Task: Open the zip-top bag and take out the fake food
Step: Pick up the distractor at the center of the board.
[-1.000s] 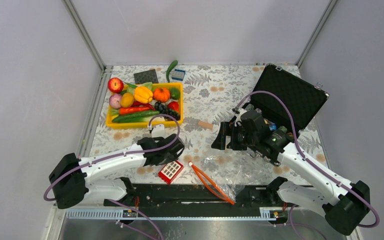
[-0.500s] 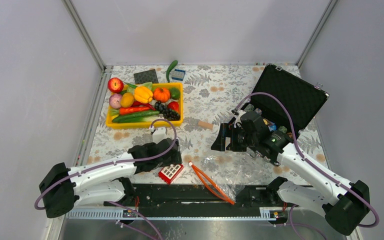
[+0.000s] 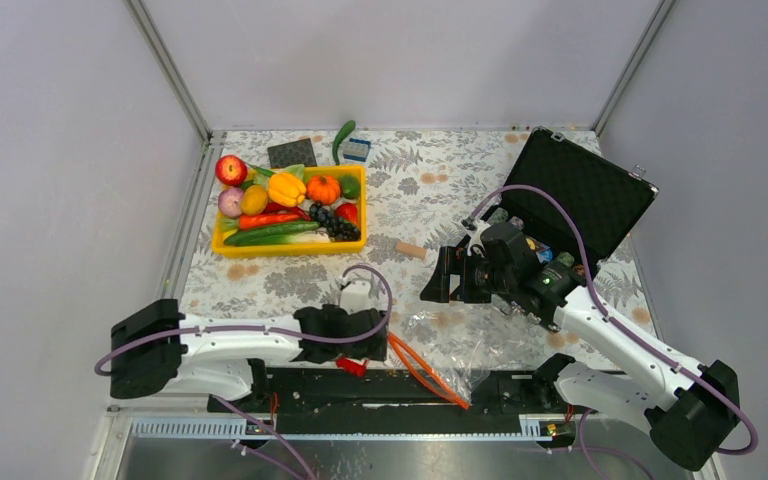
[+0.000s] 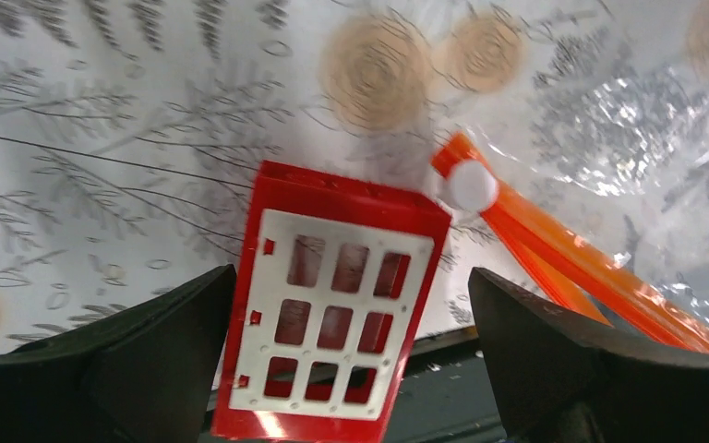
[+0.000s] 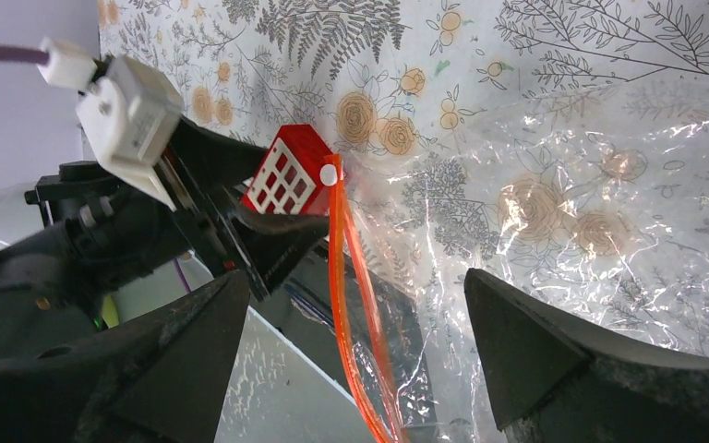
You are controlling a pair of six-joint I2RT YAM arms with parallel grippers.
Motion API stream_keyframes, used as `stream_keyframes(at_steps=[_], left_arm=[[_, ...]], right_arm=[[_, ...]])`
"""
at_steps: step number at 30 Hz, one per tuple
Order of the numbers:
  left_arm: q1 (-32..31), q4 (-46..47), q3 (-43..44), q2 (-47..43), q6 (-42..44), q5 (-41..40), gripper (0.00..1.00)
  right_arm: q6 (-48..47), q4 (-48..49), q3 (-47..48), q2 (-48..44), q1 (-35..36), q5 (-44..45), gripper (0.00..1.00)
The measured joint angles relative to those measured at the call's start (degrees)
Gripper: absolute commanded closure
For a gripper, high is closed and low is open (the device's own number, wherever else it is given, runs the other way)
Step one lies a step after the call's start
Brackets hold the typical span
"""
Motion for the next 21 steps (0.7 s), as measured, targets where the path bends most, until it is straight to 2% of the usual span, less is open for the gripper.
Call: stream_keyframes(at_steps=[5, 10, 21], left_arm=[[-4.3, -1.8, 3.5, 5.5, -2.5, -0.5, 0.02], [-7.0, -7.5, 6.4, 7.4, -5.2, -1.9, 0.02], [-13.5, -15.3, 7.6, 10.4, -18.5, -5.1, 0.03]], right_arm=[[0.0, 0.1, -0.3, 0.0, 0.0, -0.1, 0.05], [0.2, 0.2, -0.8, 0.0, 0.0, -0.9, 0.04], [1.1, 1.4, -1.7, -0.5, 0.0, -1.6, 0.03]])
